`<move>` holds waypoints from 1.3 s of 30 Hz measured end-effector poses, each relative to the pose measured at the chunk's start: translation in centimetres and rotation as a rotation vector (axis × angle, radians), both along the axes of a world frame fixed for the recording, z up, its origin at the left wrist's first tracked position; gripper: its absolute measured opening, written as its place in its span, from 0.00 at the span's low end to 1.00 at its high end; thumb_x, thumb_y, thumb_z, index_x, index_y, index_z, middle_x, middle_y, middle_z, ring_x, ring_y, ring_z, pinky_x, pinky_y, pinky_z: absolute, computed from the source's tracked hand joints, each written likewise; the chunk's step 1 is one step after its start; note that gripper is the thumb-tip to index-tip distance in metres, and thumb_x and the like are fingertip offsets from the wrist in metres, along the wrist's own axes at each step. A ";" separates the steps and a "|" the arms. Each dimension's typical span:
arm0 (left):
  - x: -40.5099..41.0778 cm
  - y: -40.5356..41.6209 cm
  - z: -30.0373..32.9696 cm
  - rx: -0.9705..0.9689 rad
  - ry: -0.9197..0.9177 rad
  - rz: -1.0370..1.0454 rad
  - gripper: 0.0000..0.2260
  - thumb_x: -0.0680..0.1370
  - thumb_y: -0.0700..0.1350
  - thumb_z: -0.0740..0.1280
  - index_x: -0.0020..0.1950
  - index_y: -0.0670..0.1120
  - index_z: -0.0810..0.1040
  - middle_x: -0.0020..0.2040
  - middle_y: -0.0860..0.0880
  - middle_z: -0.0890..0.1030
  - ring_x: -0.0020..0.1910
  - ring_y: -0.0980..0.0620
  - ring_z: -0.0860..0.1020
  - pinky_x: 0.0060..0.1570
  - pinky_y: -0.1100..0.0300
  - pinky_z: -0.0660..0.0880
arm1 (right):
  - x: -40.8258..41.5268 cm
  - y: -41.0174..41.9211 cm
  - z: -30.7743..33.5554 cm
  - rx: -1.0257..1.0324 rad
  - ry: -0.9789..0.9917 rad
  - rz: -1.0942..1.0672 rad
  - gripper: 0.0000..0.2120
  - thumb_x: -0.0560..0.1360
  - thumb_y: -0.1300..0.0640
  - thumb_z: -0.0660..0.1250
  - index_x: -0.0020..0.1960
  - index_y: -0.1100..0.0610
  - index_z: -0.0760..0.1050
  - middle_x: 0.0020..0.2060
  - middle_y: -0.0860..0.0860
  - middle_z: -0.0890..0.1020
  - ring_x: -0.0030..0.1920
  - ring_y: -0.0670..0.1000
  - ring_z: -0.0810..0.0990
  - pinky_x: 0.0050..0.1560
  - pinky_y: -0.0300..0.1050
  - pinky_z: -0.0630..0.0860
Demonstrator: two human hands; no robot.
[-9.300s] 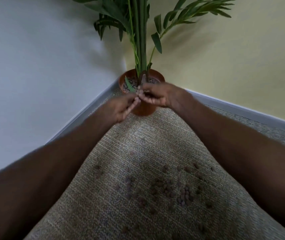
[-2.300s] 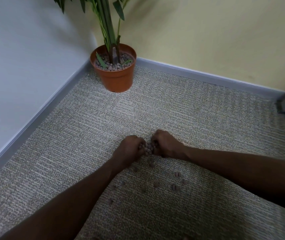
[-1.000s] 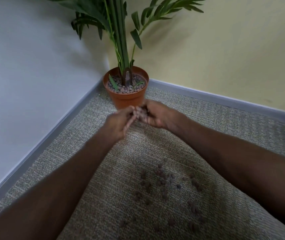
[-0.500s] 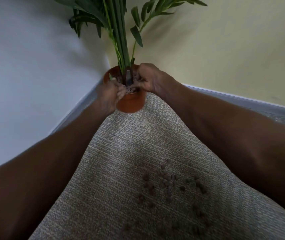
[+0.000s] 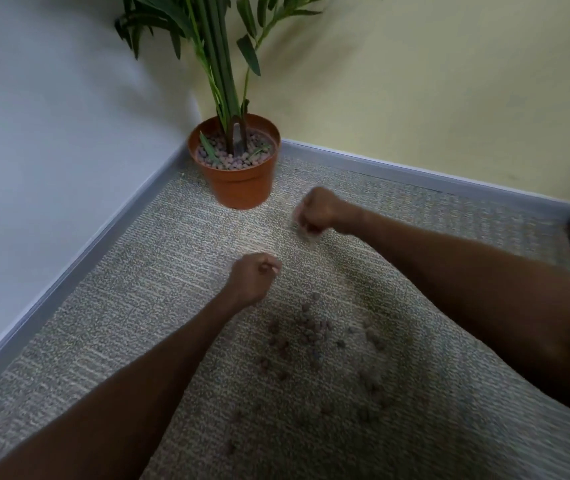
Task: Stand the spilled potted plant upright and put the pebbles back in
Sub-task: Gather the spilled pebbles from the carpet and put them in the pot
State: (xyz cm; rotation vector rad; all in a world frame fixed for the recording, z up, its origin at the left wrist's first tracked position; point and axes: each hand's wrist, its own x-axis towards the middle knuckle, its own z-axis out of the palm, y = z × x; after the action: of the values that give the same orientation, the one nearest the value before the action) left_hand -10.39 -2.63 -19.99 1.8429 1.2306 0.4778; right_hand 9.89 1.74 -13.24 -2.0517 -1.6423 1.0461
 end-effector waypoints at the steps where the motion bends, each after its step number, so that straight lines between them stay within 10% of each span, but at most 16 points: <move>1: 0.3 -0.9 -1.0 0.086 0.030 -0.086 0.10 0.74 0.40 0.65 0.50 0.41 0.84 0.50 0.44 0.85 0.48 0.50 0.81 0.52 0.63 0.74 | 0.7 -1.4 -1.5 -0.022 -0.145 0.063 0.11 0.75 0.62 0.63 0.47 0.68 0.81 0.44 0.64 0.84 0.40 0.58 0.82 0.46 0.53 0.80; 7: 2.6 -5.3 -5.3 0.324 0.164 -0.460 0.22 0.74 0.40 0.56 0.64 0.34 0.75 0.64 0.32 0.75 0.64 0.34 0.74 0.70 0.52 0.63 | 2.8 -10.3 -6.7 -0.045 -0.299 0.247 0.12 0.68 0.65 0.67 0.51 0.60 0.79 0.44 0.51 0.80 0.47 0.51 0.77 0.44 0.36 0.65; 15: 1.8 -7.6 -4.6 0.538 0.038 -0.572 0.17 0.73 0.50 0.64 0.57 0.42 0.81 0.58 0.41 0.80 0.59 0.47 0.74 0.58 0.50 0.72 | 2.8 -16.8 -6.4 0.095 -0.172 0.390 0.09 0.73 0.61 0.66 0.52 0.60 0.78 0.48 0.56 0.83 0.45 0.52 0.78 0.50 0.46 0.74; 20: 0.2 -10.6 -4.0 0.582 0.280 -0.621 0.44 0.70 0.75 0.59 0.75 0.46 0.63 0.74 0.40 0.65 0.73 0.38 0.62 0.70 0.38 0.62 | 5.9 -22.4 -6.0 0.028 -0.381 0.435 0.50 0.59 0.25 0.68 0.70 0.54 0.59 0.57 0.51 0.68 0.49 0.50 0.73 0.47 0.46 0.75; 24: -0.2 -15.3 -4.3 0.644 0.518 -0.761 0.56 0.61 0.82 0.52 0.79 0.48 0.51 0.79 0.39 0.48 0.77 0.36 0.45 0.70 0.32 0.44 | 6.3 -27.4 -7.6 0.050 -0.395 0.550 0.67 0.55 0.27 0.72 0.77 0.58 0.41 0.62 0.54 0.62 0.57 0.52 0.69 0.55 0.48 0.74; 32: 1.6 -12.7 -5.1 0.633 0.627 -0.539 0.37 0.75 0.68 0.54 0.76 0.45 0.62 0.77 0.37 0.57 0.75 0.34 0.55 0.63 0.26 0.60 | 3.6 -25.3 -9.4 0.090 -0.164 0.282 0.47 0.65 0.49 0.78 0.74 0.57 0.53 0.58 0.54 0.64 0.53 0.53 0.73 0.57 0.51 0.75; 39: 0.2 -11.6 -3.6 0.620 0.510 -0.521 0.45 0.72 0.76 0.47 0.78 0.44 0.55 0.79 0.38 0.53 0.77 0.36 0.49 0.70 0.30 0.52 | 3.1 -23.8 -7.0 0.232 -0.109 0.294 0.43 0.65 0.36 0.74 0.71 0.51 0.59 0.60 0.50 0.66 0.55 0.49 0.72 0.54 0.49 0.77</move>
State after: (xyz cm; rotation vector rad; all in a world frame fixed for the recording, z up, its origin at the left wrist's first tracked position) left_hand -10.16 -14.23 -23.57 2.8368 0.8920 0.0870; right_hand 13.00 -22.02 -20.22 -1.7826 -2.0614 0.7925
